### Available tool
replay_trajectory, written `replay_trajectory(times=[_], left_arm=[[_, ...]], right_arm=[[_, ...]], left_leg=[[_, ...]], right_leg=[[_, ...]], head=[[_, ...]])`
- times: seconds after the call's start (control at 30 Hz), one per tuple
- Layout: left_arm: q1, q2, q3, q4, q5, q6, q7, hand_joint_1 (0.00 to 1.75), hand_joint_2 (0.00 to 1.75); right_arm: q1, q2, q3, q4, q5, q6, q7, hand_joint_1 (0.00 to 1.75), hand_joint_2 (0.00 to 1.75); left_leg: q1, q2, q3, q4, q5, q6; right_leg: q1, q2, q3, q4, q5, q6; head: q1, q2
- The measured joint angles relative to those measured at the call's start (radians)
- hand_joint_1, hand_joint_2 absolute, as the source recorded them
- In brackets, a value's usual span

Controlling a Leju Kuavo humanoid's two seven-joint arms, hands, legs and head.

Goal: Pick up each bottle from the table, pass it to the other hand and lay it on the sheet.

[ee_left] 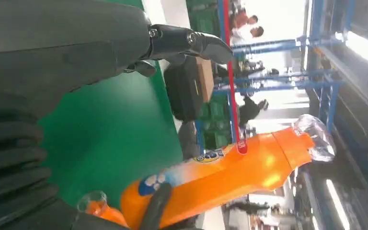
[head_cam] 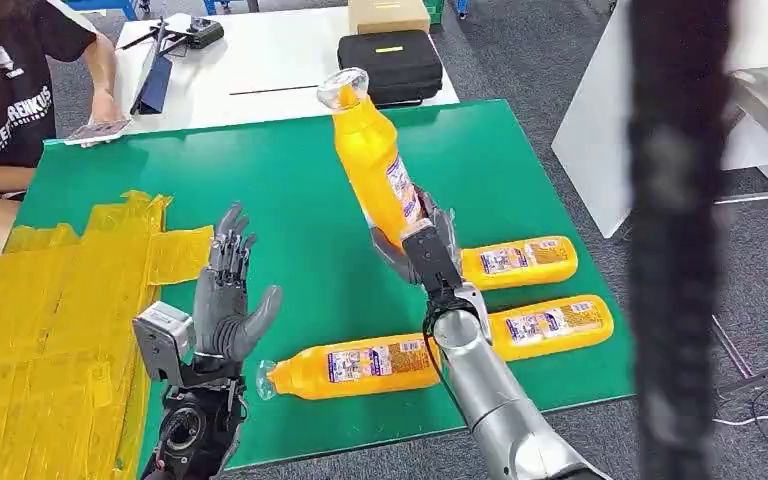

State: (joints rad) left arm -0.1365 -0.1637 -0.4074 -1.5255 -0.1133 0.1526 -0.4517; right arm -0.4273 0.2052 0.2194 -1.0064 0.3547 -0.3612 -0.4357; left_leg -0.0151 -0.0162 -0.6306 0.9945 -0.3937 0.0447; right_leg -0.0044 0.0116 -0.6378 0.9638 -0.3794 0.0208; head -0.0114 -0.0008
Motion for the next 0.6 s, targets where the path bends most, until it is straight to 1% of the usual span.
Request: replay_trajectory(times=[0.17,0.3,0.43,0.6], left_arm=[[-0.027,0.000,-0.005,0.010,0.006,-0.008,0.006,0.00,1.75],[-0.048,0.000,-0.012,0.027,0.050,-0.064,0.046,0.00,1.75],[-0.098,0.000,-0.017,0.074,0.104,-0.112,0.081,0.00,1.75],[-0.152,-0.003,-0.015,0.126,0.188,-0.150,0.098,0.00,1.75]], right_arm=[[0.027,0.001,0.014,-0.043,-0.018,0.018,-0.006,1.75,1.75],[0.038,0.002,0.037,-0.058,-0.043,0.075,-0.026,1.75,1.75],[0.056,0.013,0.096,-0.067,-0.042,0.107,-0.040,1.73,1.75],[0.063,0.026,0.181,-0.065,-0.032,0.123,-0.046,1.75,1.75]], left_leg=[[0.000,0.000,0.000,0.000,0.000,0.000],[0.000,0.000,0.000,0.000,0.000,0.000],[0.000,0.000,0.000,0.000,0.000,0.000],[0.000,0.000,0.000,0.000,0.000,0.000]], right_leg=[[0.000,0.000,0.000,0.000,0.000,0.000],[0.000,0.000,0.000,0.000,0.000,0.000],[0.000,0.000,0.000,0.000,0.000,0.000],[0.000,0.000,0.000,0.000,0.000,0.000]], head=[[0.000,0.000],[0.000,0.000],[0.000,0.000],[0.000,0.000]])
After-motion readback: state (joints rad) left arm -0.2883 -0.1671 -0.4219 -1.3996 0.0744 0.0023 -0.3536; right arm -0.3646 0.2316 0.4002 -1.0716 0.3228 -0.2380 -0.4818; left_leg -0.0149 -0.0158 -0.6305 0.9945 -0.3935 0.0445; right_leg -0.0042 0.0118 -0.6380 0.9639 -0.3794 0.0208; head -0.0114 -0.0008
